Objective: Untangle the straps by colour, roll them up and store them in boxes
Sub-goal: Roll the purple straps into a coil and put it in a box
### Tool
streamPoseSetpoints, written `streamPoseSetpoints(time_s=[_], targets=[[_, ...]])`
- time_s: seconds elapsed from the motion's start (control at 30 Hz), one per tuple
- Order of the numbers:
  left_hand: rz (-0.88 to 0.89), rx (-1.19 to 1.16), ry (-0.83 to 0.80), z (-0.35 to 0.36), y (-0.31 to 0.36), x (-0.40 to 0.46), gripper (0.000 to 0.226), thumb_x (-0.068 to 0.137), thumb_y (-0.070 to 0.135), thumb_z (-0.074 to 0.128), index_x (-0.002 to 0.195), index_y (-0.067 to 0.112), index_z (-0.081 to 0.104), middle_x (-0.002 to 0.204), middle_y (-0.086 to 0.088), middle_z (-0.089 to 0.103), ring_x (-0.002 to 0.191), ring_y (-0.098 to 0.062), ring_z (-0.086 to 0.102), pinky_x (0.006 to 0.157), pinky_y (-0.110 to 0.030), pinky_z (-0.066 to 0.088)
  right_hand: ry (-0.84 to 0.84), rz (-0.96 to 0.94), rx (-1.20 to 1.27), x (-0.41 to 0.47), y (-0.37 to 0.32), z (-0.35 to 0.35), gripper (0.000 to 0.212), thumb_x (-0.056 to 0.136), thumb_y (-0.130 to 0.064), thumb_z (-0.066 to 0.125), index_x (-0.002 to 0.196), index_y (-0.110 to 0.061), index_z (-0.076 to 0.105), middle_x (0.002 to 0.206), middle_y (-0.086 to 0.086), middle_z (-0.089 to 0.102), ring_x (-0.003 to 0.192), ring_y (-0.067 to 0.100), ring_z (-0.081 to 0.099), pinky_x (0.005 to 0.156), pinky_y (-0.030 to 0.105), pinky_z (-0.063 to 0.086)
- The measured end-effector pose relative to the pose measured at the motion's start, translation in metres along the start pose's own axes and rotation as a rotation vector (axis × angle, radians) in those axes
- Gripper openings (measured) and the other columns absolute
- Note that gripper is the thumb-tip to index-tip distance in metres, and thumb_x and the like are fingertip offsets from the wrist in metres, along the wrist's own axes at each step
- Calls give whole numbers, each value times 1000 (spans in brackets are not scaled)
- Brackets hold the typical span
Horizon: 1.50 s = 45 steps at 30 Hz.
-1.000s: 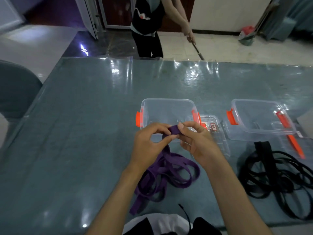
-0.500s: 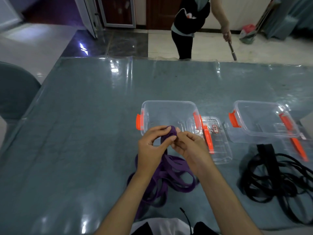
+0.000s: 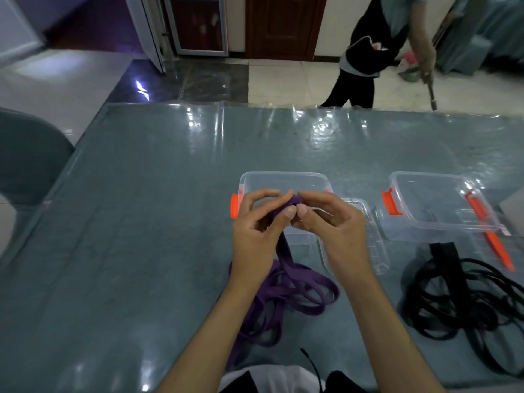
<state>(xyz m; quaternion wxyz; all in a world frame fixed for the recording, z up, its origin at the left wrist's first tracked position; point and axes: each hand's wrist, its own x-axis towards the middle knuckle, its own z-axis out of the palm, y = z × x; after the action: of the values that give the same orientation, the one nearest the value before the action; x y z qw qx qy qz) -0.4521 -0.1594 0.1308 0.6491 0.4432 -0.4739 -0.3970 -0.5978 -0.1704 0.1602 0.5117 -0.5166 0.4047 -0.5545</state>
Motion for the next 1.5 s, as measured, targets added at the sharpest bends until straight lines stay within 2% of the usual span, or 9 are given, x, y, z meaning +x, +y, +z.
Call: streamPoseSetpoints(time_s=[0.23, 0.33, 0.47, 0.63, 0.8, 1.0, 1.2, 1.33, 1.5], targets=[[40, -19, -256, -10, 26, 3, 44, 99, 9, 72, 136, 32, 69, 111, 15, 68, 106, -4, 66, 98, -20, 51, 6, -69, 70, -7, -14, 2, 18, 92, -16, 78, 110, -20, 78, 111, 11, 79, 105, 32, 78, 90, 43, 64], [35, -128, -177, -12, 43, 2, 36, 95, 10, 79, 123, 32, 73, 115, -1, 77, 109, -17, 74, 95, -25, 56, 34, -82, 157, -12, -20, 7, 14, 88, -15, 82, 101, -17, 79, 116, 17, 75, 107, 36, 77, 87, 45, 65], [28, -202, -59, -8, 53, -7, 21, 90, 10, 84, 103, 23, 73, 108, -9, 78, 102, -22, 77, 89, -25, 58, 51, -150, 69, -17, -28, 8, 12, 83, -18, 87, 93, -20, 81, 109, 7, 80, 101, 28, 78, 77, 31, 63], [-31, -243, 35, 1, 52, -24, 15, 89, 7, 82, 100, 17, 78, 107, -8, 79, 103, -20, 76, 91, -24, 57, 66, -172, 46, -33, -21, 9, 26, 83, -23, 91, 106, -20, 79, 109, 12, 79, 106, 36, 77, 96, 53, 61], [52, -74, -19, 1, 52, -28, 19, 92, 13, 79, 110, 19, 82, 105, 6, 76, 103, -17, 73, 92, -28, 56, 73, -122, 23, -44, -15, 6, 22, 84, -12, 87, 103, -12, 76, 114, 16, 76, 106, 39, 76, 98, 62, 59], [78, -75, 153, 5, 51, -41, 15, 90, 26, 85, 100, 33, 78, 100, 5, 80, 97, -14, 76, 85, -19, 56, 95, -136, -21, -46, -26, 7, 24, 76, -26, 94, 92, -20, 78, 101, 8, 81, 102, 28, 79, 89, 37, 63], [68, -160, -7, 2, 53, -38, 20, 94, 5, 77, 110, 18, 78, 113, 0, 79, 110, -17, 75, 95, -23, 57, 100, -116, 99, -45, -28, 6, 20, 80, -23, 92, 93, -22, 77, 109, 13, 80, 106, 33, 78, 93, 43, 63], [130, -60, -42, -2, 54, -40, 21, 99, 18, 73, 117, 26, 79, 112, 2, 79, 108, -19, 75, 93, -24, 57, 38, -74, 90, -43, -37, 1, 19, 83, -15, 87, 77, -16, 69, 108, 13, 81, 100, 34, 79, 84, 46, 66], [62, -86, 29, 1, 57, -44, 21, 95, 17, 80, 113, 28, 76, 110, -2, 80, 107, -23, 77, 92, -28, 59, 49, -188, -108, -39, -44, 1, 25, 89, -15, 85, 109, -28, 76, 112, 8, 78, 101, 31, 78, 84, 48, 65]])
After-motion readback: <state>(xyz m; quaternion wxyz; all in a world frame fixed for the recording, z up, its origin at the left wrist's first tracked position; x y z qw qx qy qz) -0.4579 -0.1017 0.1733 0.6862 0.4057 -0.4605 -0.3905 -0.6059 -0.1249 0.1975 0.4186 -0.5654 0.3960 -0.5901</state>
